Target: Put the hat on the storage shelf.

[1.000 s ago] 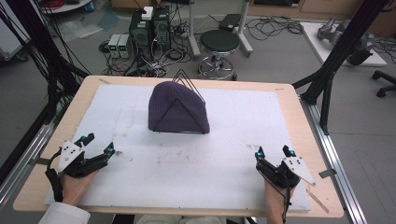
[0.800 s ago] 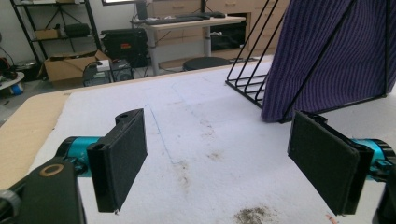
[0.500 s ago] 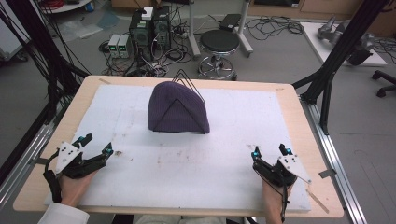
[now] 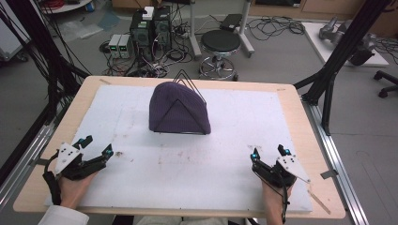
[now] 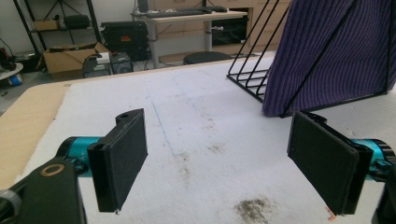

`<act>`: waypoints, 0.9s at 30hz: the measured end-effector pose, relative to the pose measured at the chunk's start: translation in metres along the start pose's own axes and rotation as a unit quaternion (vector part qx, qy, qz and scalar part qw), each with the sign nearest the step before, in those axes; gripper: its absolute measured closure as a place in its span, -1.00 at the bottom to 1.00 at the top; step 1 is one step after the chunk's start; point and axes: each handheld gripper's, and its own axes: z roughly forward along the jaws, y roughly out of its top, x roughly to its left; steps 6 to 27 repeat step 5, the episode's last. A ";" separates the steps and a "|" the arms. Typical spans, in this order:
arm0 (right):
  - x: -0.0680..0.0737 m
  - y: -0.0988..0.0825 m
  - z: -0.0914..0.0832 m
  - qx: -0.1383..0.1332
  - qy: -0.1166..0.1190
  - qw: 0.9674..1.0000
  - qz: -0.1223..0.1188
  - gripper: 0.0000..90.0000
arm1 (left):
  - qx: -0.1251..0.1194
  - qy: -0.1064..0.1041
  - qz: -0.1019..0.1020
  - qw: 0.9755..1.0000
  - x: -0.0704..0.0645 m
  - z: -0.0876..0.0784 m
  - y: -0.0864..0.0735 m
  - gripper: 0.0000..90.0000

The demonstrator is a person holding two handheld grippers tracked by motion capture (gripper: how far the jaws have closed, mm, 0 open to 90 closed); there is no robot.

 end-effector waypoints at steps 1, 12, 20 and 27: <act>0.000 0.000 0.000 0.001 0.001 1.000 0.000 -0.74 | 0.001 0.000 0.000 1.000 0.000 0.000 0.000 -0.55; 0.002 -0.001 0.000 0.006 0.006 1.000 -0.001 -0.74 | 0.002 0.001 -0.005 1.000 0.001 -0.002 -0.001 -0.55; 0.002 -0.001 0.000 0.006 0.006 1.000 -0.001 -0.74 | 0.002 0.001 -0.005 1.000 0.001 -0.002 -0.001 -0.55; 0.002 -0.001 0.000 0.006 0.006 1.000 -0.001 -0.74 | 0.002 0.001 -0.005 1.000 0.001 -0.002 -0.001 -0.55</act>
